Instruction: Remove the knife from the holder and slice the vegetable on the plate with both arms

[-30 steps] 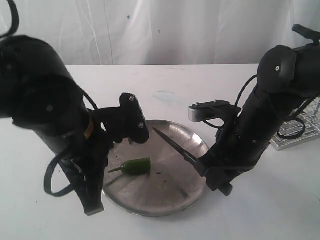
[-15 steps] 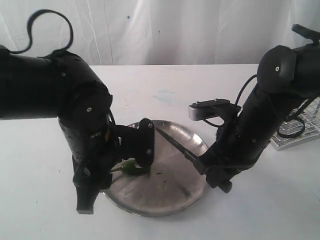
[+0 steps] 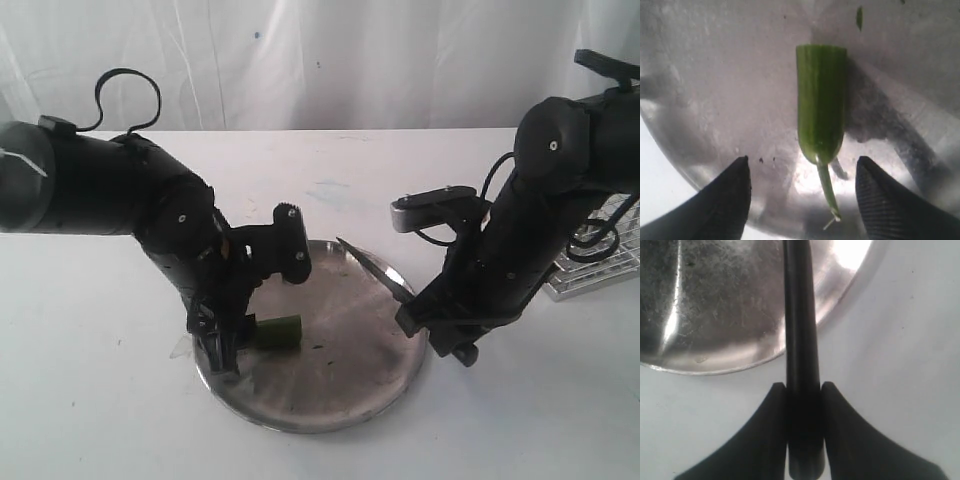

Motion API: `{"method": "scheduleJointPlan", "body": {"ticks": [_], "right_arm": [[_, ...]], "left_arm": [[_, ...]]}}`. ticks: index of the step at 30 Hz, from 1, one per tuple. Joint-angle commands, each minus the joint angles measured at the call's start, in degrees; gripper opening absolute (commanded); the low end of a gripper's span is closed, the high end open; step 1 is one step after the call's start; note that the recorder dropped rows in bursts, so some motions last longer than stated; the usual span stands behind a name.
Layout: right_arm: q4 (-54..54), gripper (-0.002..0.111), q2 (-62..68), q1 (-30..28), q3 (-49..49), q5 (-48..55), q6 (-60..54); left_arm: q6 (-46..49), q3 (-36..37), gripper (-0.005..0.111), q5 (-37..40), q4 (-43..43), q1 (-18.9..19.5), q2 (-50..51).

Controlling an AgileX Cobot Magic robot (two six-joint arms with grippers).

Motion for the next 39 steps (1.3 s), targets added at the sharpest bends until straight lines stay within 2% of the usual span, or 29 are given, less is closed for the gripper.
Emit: {"method": "scheduleJointPlan", "body": {"ticks": [1, 5, 14, 16, 21, 26, 35, 37, 39], "right_arm": [[-0.30, 0.000, -0.33, 0.05, 0.26, -1.30, 0.25], [-0.30, 0.000, -0.33, -0.06, 0.26, -2.49, 0.33], [-0.20, 0.000, -0.33, -0.06, 0.26, -2.01, 0.33], [-0.09, 0.000, -0.33, -0.06, 0.26, -2.04, 0.33], [0.39, 0.000, -0.33, -0.06, 0.26, -2.04, 0.33], [0.38, 0.000, -0.33, -0.06, 0.26, -2.17, 0.72], [-0.95, 0.000, -0.33, -0.06, 0.26, -3.05, 1.70], [-0.93, 0.000, -0.33, -0.06, 0.26, -3.05, 1.83], [-0.93, 0.000, -0.33, -0.06, 0.26, -3.05, 1.83]], "left_arm": [[11.30, -0.06, 0.064, -1.28, -6.54, 0.64, 1.23], [18.59, -0.06, 0.064, -1.79, -11.90, 0.64, 2.61], [17.92, -0.14, 0.063, -5.37, -12.42, 0.79, 5.94], [17.02, -0.14, 0.052, -6.40, -12.42, 0.79, 5.92], [13.13, -0.14, 0.000, -10.27, -12.42, 0.79, 5.92], [6.83, -0.56, 0.001, -14.96, -12.45, 0.79, 5.92], [2.26, -7.89, 0.002, -4.01, -12.45, 3.28, 10.67], [2.26, -8.31, 0.006, -3.34, -12.45, 3.52, 10.72], [2.26, -8.63, 0.015, -2.92, -12.45, 3.65, 10.72]]}}
